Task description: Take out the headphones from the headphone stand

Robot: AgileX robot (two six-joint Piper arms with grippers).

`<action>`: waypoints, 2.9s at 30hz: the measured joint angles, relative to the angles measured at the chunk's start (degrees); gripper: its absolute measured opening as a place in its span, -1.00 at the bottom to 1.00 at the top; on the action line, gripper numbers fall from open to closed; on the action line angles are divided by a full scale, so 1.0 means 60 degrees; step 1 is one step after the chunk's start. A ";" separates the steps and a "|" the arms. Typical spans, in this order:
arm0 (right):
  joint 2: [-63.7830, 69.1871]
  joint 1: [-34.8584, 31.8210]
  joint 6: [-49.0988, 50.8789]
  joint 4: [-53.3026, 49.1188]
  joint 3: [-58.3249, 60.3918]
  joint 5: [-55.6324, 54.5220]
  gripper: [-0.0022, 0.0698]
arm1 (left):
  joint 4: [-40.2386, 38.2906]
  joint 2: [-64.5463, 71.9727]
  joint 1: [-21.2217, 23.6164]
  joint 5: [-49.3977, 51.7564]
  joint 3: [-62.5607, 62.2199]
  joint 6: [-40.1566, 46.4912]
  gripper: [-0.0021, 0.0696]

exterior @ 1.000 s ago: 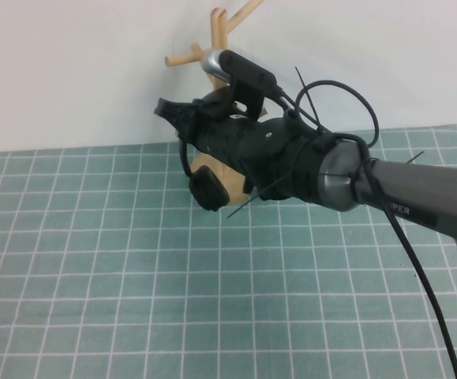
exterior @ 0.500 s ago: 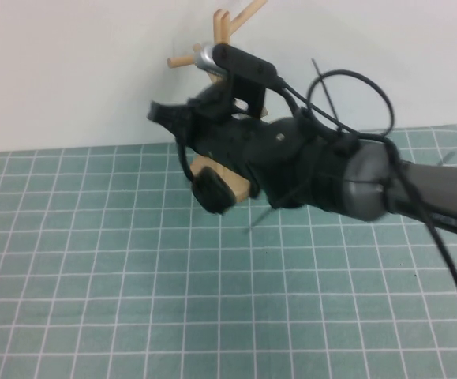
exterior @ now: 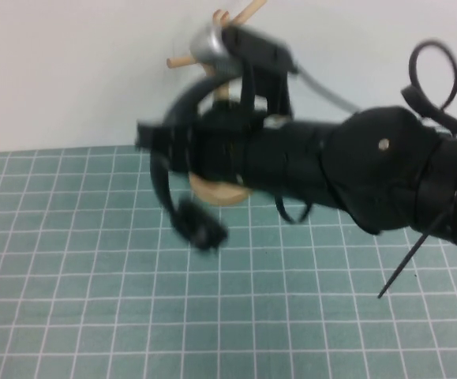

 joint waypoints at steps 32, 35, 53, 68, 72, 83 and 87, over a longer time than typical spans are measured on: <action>0.5386 -0.2063 0.9214 -0.7765 -0.4009 0.6655 -0.70 | 0.0000 0.0000 0.0000 0.0000 0.0000 0.0000 -0.95; 0.5488 -0.2084 0.9288 -0.8191 -0.4139 0.6655 -0.45 | 0.0000 0.0000 0.0000 0.0000 0.0000 0.0000 -0.95; 0.1199 -0.1298 0.9249 -1.0815 -0.1376 0.7878 -0.47 | 0.0000 0.0000 0.0000 0.0000 0.0000 0.0000 -0.95; -0.2412 -0.1161 0.9217 -1.3016 -0.0233 1.1043 -0.96 | 0.0000 0.0000 0.0000 0.0000 0.0000 0.0000 -0.95; -0.2514 -0.1161 0.9111 -1.3654 -0.0233 1.1070 -0.96 | 0.0000 0.0000 0.0000 0.0000 0.0000 0.0000 -0.95; -0.4306 -0.1933 0.7073 -1.3813 0.0865 0.9678 -0.96 | 0.0000 0.0000 0.0000 0.0000 0.0000 0.0000 -0.95; -0.6449 -0.3205 0.6457 -1.3596 0.3130 0.6961 -0.96 | 0.0000 0.0000 0.0000 0.0000 0.0000 0.0000 -0.95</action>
